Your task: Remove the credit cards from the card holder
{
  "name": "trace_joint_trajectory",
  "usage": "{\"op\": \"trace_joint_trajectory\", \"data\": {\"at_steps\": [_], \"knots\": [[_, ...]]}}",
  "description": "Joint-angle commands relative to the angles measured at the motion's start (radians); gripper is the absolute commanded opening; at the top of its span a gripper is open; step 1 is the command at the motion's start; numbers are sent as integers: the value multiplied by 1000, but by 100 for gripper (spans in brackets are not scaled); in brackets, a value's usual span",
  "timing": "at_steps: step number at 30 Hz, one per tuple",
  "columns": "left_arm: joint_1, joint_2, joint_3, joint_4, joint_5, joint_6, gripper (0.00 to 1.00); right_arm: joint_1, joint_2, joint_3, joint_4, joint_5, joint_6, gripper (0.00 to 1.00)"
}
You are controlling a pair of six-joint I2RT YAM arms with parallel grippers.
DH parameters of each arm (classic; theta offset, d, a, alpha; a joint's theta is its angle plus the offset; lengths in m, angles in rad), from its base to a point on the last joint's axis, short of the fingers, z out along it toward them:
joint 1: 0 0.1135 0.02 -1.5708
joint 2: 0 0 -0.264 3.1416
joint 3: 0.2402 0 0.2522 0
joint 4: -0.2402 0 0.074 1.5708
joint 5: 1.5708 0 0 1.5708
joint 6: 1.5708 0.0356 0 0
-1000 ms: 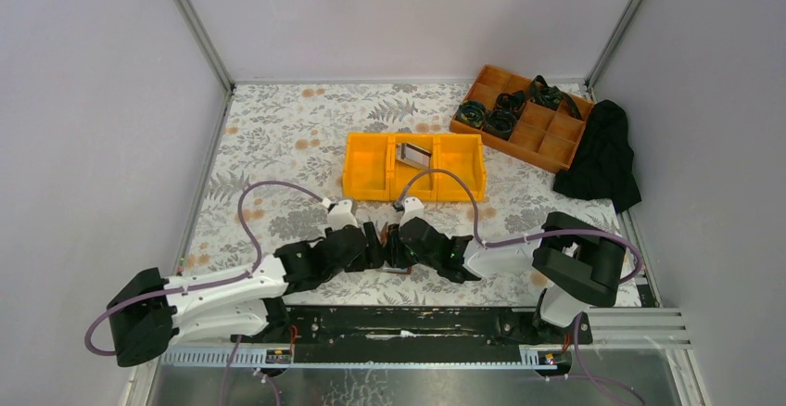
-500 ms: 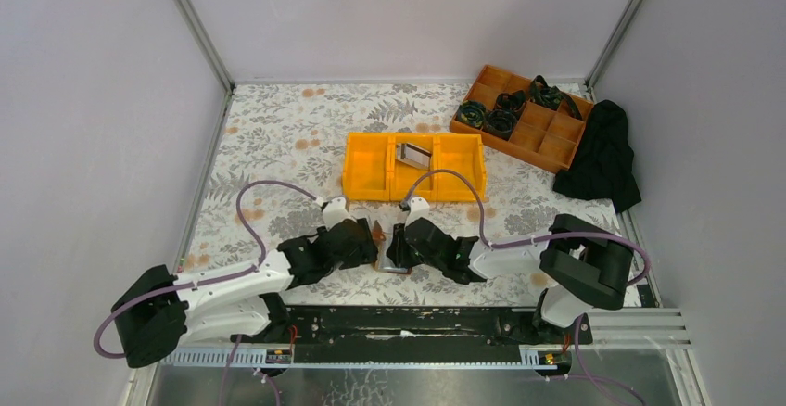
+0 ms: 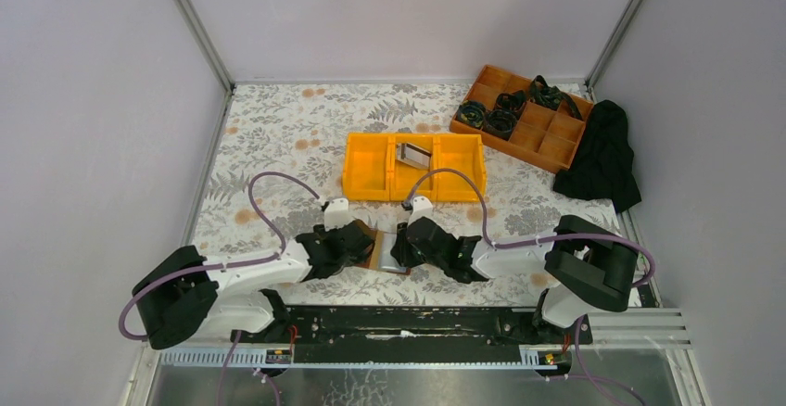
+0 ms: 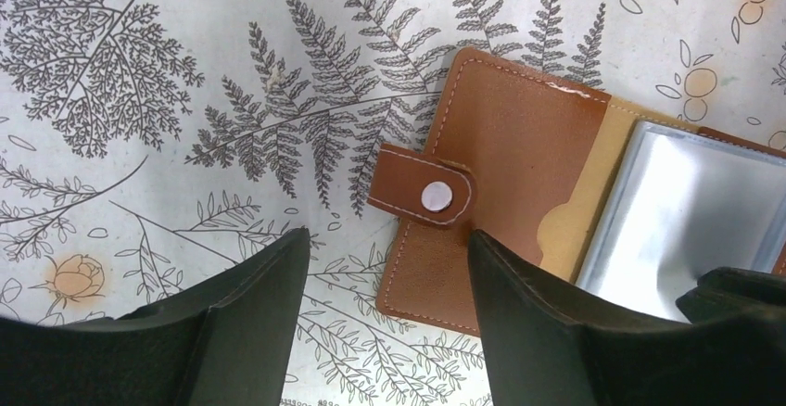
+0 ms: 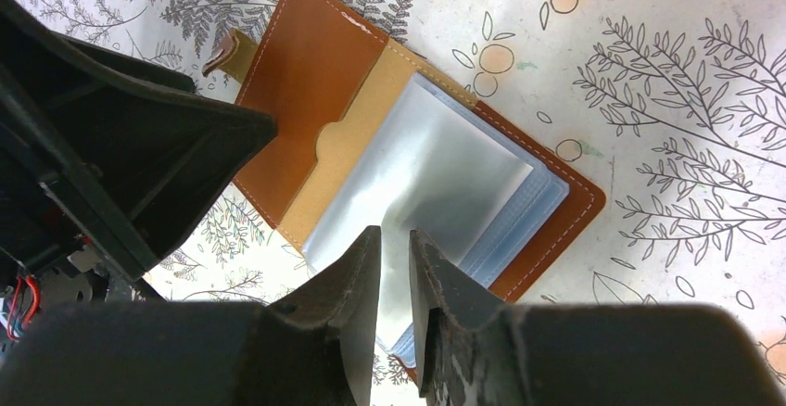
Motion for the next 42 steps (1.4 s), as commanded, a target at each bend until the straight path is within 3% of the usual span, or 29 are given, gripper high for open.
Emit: {"op": "trace_joint_trajectory", "data": {"at_steps": [1,5,12,16,19,21,23,24,25,28,34,42], "knots": [[5,47,25,-28,-69,21,68,-6,12,27,-26,4,-20,25],[-5,19,39,-29,-101,32,58,-6,22,37,-36,3,-25,25],[-105,47,127,-81,-280,48,37,-6,58,63,-41,-5,-30,25],[-122,129,168,-66,-219,57,13,-7,79,77,-45,-12,-32,25],[-129,142,172,-15,-121,66,9,-6,88,79,-43,-13,-32,25],[-128,119,157,27,-44,78,14,-5,94,80,-42,-12,-32,25],[-128,90,148,41,4,76,33,-6,94,81,-39,-14,-33,24],[-127,73,144,43,21,76,50,-6,94,80,-36,-14,-32,24],[-126,57,142,43,35,77,61,-6,107,80,-32,-15,-31,25],[-118,9,139,59,93,88,76,-6,130,77,-16,-22,-25,25],[-93,-19,94,219,299,84,77,-6,141,71,7,-30,-15,24],[-72,27,73,324,401,52,73,-5,130,53,17,-27,-9,24]]}}
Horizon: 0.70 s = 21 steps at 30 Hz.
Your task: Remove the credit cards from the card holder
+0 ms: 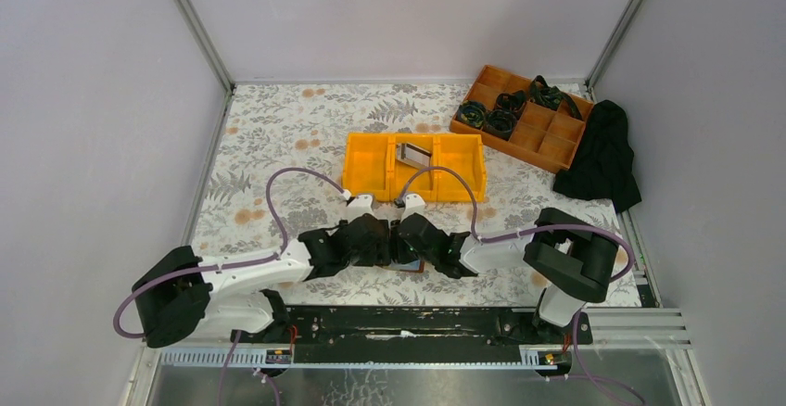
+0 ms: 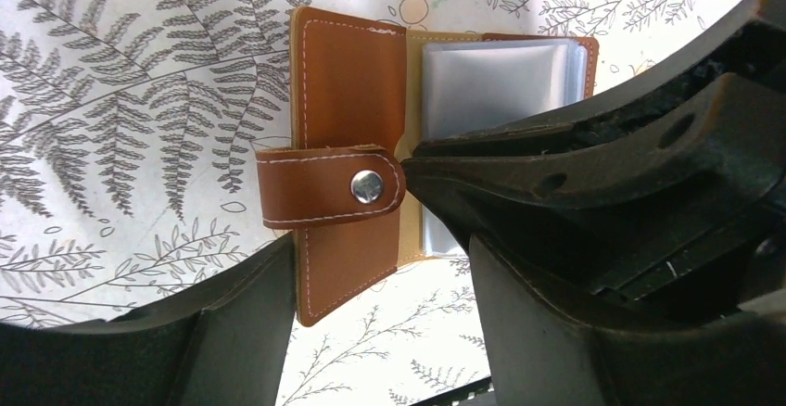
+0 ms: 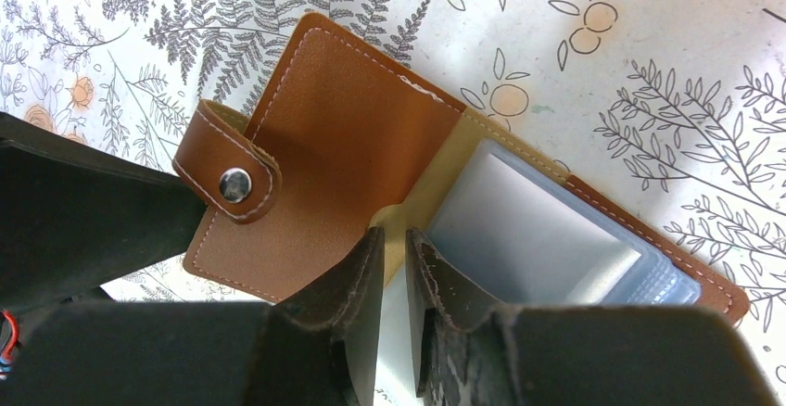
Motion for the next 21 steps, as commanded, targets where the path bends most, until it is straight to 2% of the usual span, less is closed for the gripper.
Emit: {"op": "trace_joint_trajectory", "data": {"at_steps": [1,4,7,11,21], "knots": [[5,10,-17,209,176,-39,72,2,20,-14,-18,-8,6,24],[4,-48,14,118,134,-36,71,2,25,-14,-18,-3,6,24],[5,-120,66,-39,2,-12,72,3,36,-14,-7,-7,9,24],[4,-185,95,-126,-60,22,66,2,50,-11,1,-14,13,24],[2,-204,23,41,118,9,66,0,41,-27,11,-20,26,24]]}}
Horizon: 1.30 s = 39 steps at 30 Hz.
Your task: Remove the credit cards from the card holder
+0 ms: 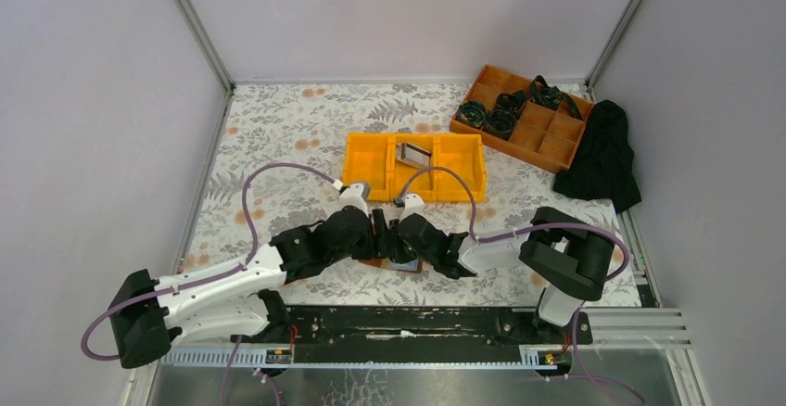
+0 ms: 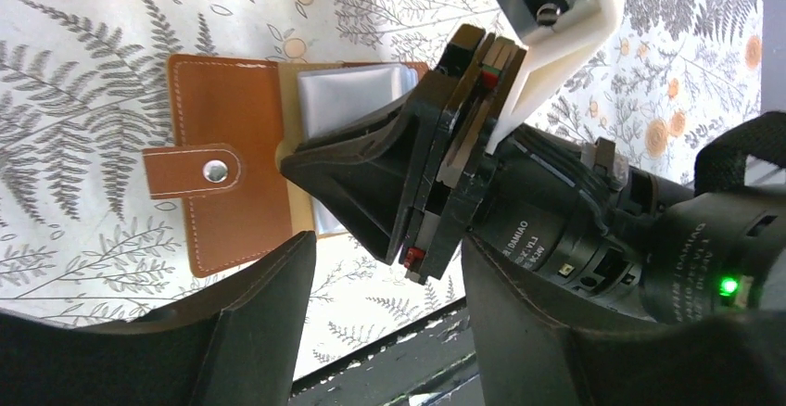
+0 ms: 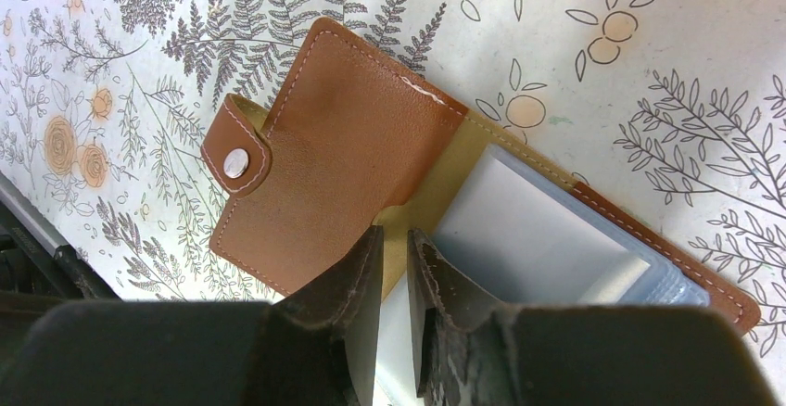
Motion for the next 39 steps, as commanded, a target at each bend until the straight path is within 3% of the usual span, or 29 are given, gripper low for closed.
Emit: {"op": "trace_joint_trajectory", "data": {"at_steps": [1,6,16,20,26,33,39], "knots": [[-8,14,-60,134,88,-7,66,1,19,-23,-35,-22,11,24],[-7,70,-123,193,111,-56,65,-2,11,-31,-19,-35,16,24],[5,38,-261,316,87,-92,61,-21,-25,-78,74,-105,46,23],[22,84,-286,354,104,-98,52,-33,-67,-97,71,-106,50,22],[36,146,-282,363,100,-100,65,-41,-102,-114,49,-90,48,22],[57,96,-314,387,98,-86,68,-71,-174,-154,75,-98,51,22],[92,149,-342,425,106,-85,69,-73,-212,-155,60,-95,48,23]]}}
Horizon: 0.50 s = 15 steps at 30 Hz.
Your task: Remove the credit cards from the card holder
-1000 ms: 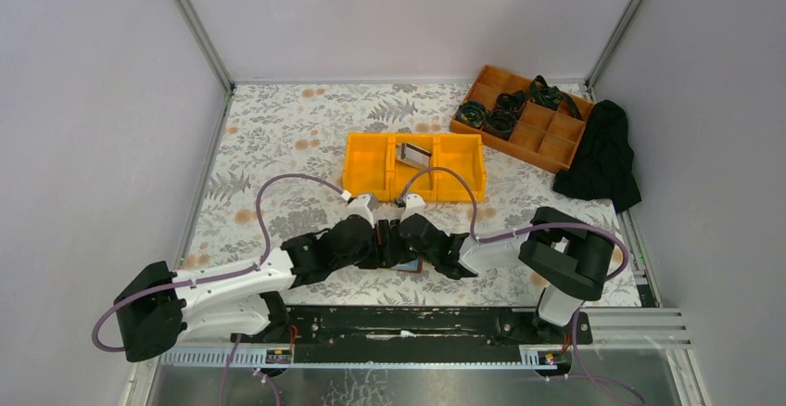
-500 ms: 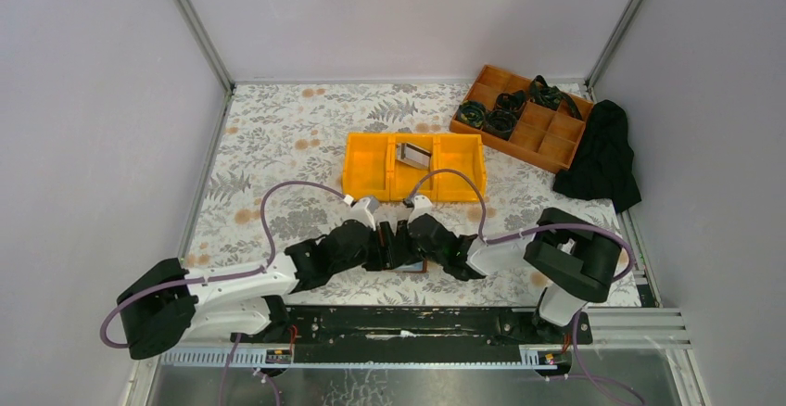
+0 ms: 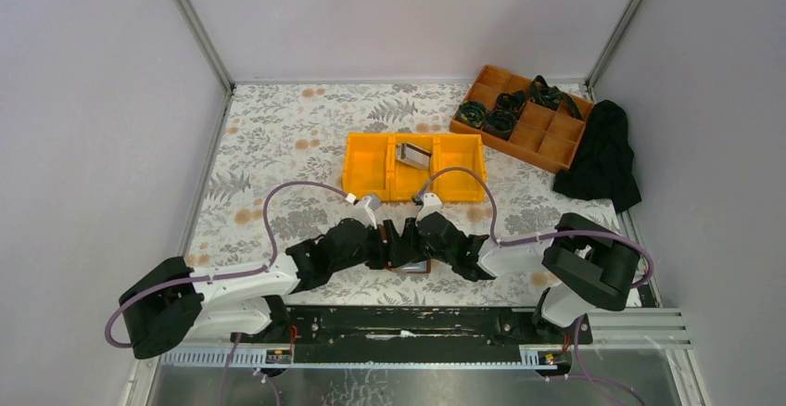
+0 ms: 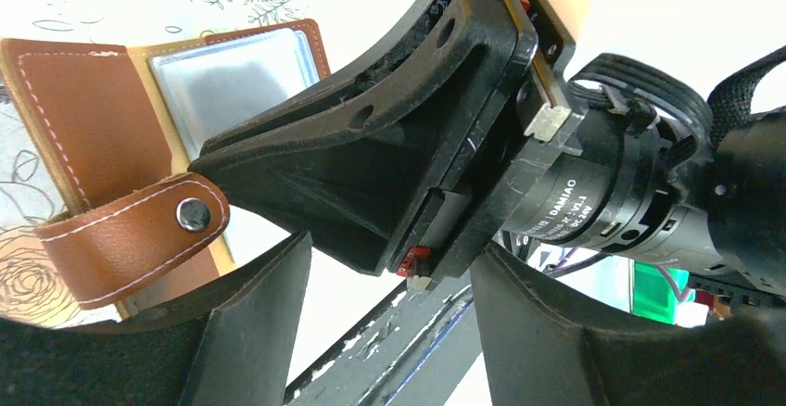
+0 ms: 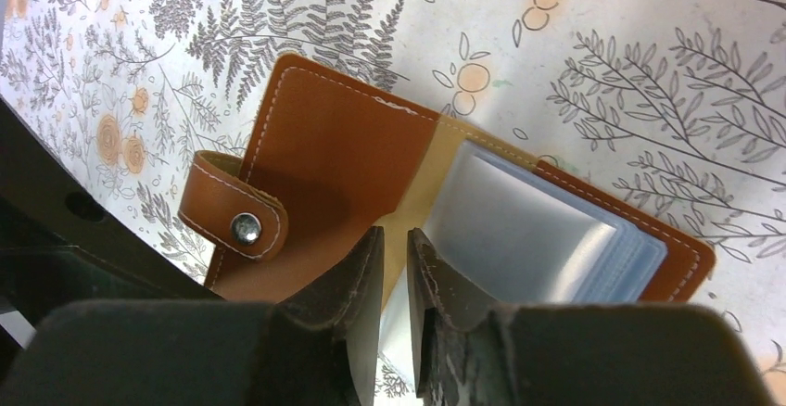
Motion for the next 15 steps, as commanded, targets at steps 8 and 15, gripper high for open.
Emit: {"op": "trace_joint_trajectory", "data": {"at_steps": [8,15], "knots": [[83,56,-114,-137,-147,22,69,-38,-191,-64,-73,33,-6,37],[87,15,-120,-179,-169,26,69,-66,-290,-85,-160,66,-34,51]]}}
